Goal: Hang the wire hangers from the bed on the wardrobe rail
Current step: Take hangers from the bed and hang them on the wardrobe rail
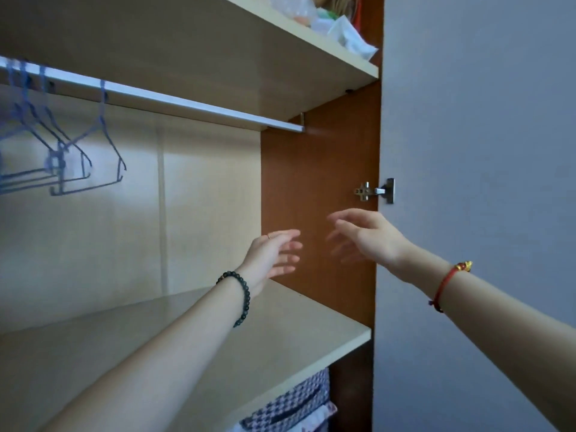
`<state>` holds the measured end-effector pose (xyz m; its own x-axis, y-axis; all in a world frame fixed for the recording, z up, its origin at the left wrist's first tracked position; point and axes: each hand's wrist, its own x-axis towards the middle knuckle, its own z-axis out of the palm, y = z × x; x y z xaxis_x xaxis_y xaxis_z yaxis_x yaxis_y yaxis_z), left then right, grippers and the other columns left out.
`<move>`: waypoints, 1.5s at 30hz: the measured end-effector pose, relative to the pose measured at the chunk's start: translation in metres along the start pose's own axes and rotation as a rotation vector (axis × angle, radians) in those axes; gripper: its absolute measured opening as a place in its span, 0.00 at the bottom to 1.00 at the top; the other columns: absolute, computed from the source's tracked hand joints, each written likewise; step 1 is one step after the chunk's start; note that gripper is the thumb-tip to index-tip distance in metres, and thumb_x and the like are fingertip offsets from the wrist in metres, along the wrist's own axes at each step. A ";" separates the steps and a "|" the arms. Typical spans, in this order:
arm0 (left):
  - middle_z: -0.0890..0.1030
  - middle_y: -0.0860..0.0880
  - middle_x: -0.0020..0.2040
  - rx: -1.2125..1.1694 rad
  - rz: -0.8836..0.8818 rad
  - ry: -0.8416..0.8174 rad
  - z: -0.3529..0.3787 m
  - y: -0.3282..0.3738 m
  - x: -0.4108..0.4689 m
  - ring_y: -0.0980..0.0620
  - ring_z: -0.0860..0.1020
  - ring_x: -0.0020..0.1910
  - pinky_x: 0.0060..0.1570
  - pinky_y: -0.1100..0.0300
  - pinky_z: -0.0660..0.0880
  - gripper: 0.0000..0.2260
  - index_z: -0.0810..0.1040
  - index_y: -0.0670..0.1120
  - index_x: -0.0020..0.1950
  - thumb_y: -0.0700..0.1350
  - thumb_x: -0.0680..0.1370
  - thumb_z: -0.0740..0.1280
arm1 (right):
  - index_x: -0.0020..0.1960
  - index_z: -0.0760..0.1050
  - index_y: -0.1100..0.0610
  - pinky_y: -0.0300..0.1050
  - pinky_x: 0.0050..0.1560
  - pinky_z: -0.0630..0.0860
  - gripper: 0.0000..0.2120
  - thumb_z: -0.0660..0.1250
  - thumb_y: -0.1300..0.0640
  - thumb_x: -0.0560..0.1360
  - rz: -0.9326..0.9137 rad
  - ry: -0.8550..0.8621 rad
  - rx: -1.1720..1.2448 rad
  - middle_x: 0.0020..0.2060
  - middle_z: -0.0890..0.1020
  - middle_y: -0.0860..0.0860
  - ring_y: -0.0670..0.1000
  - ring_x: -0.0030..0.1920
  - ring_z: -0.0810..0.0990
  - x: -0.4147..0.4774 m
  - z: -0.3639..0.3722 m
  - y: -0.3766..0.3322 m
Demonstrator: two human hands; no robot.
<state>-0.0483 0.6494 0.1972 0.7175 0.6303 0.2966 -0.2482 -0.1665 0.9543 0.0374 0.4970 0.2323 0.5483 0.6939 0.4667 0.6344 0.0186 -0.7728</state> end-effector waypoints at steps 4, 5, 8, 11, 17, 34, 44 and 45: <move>0.79 0.50 0.42 0.109 0.056 -0.176 0.084 -0.017 -0.016 0.54 0.76 0.37 0.38 0.63 0.76 0.10 0.78 0.47 0.55 0.43 0.80 0.59 | 0.58 0.72 0.55 0.44 0.40 0.78 0.11 0.55 0.58 0.79 0.107 0.125 -0.012 0.44 0.80 0.54 0.52 0.39 0.80 -0.045 -0.061 0.044; 0.79 0.50 0.41 0.120 0.066 -0.223 0.106 -0.021 -0.021 0.54 0.76 0.37 0.37 0.64 0.76 0.09 0.78 0.48 0.54 0.42 0.80 0.59 | 0.57 0.72 0.55 0.44 0.40 0.78 0.10 0.55 0.58 0.79 0.134 0.158 -0.004 0.43 0.80 0.54 0.53 0.38 0.79 -0.058 -0.077 0.054; 0.79 0.52 0.40 0.157 0.104 -0.376 0.168 -0.036 -0.038 0.56 0.75 0.35 0.36 0.65 0.74 0.08 0.77 0.48 0.52 0.42 0.80 0.59 | 0.55 0.72 0.56 0.44 0.38 0.76 0.09 0.55 0.61 0.79 0.204 0.256 0.025 0.40 0.79 0.53 0.53 0.36 0.77 -0.101 -0.120 0.080; 0.79 0.53 0.39 0.194 0.142 -0.545 0.229 -0.055 -0.060 0.56 0.75 0.36 0.36 0.65 0.73 0.09 0.77 0.52 0.49 0.42 0.79 0.59 | 0.54 0.73 0.56 0.42 0.36 0.77 0.09 0.56 0.61 0.79 0.260 0.374 0.003 0.39 0.80 0.52 0.51 0.35 0.78 -0.150 -0.161 0.103; 0.80 0.56 0.39 0.238 0.244 -0.843 0.335 -0.087 -0.125 0.59 0.76 0.37 0.37 0.68 0.72 0.08 0.77 0.55 0.50 0.44 0.78 0.60 | 0.56 0.73 0.55 0.42 0.37 0.77 0.09 0.57 0.60 0.78 0.343 0.614 -0.099 0.40 0.81 0.52 0.50 0.36 0.79 -0.262 -0.232 0.138; 0.76 0.58 0.43 0.091 0.178 -1.344 0.532 -0.155 -0.351 0.62 0.74 0.41 0.43 0.77 0.69 0.07 0.77 0.52 0.53 0.43 0.76 0.65 | 0.49 0.75 0.53 0.37 0.40 0.73 0.10 0.61 0.66 0.75 0.602 1.307 -0.353 0.39 0.81 0.55 0.47 0.38 0.78 -0.575 -0.333 0.176; 0.78 0.57 0.55 0.049 0.071 -1.450 0.578 -0.173 -0.432 0.67 0.76 0.48 0.57 0.69 0.72 0.15 0.72 0.60 0.55 0.54 0.68 0.66 | 0.58 0.73 0.64 0.34 0.43 0.74 0.13 0.63 0.69 0.74 0.708 1.606 -0.383 0.55 0.78 0.63 0.54 0.47 0.76 -0.654 -0.327 0.203; 0.78 0.57 0.58 0.073 0.090 -1.451 0.581 -0.176 -0.436 0.63 0.76 0.54 0.62 0.64 0.71 0.19 0.71 0.59 0.58 0.55 0.68 0.66 | 0.60 0.72 0.64 0.38 0.46 0.74 0.15 0.64 0.68 0.74 0.722 1.614 -0.356 0.56 0.78 0.63 0.54 0.49 0.76 -0.656 -0.328 0.205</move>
<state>0.0604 -0.0367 -0.0789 0.7260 -0.6820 0.0878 -0.3260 -0.2290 0.9172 -0.0135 -0.1904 -0.0913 0.5365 -0.8203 0.1981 0.0106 -0.2282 -0.9736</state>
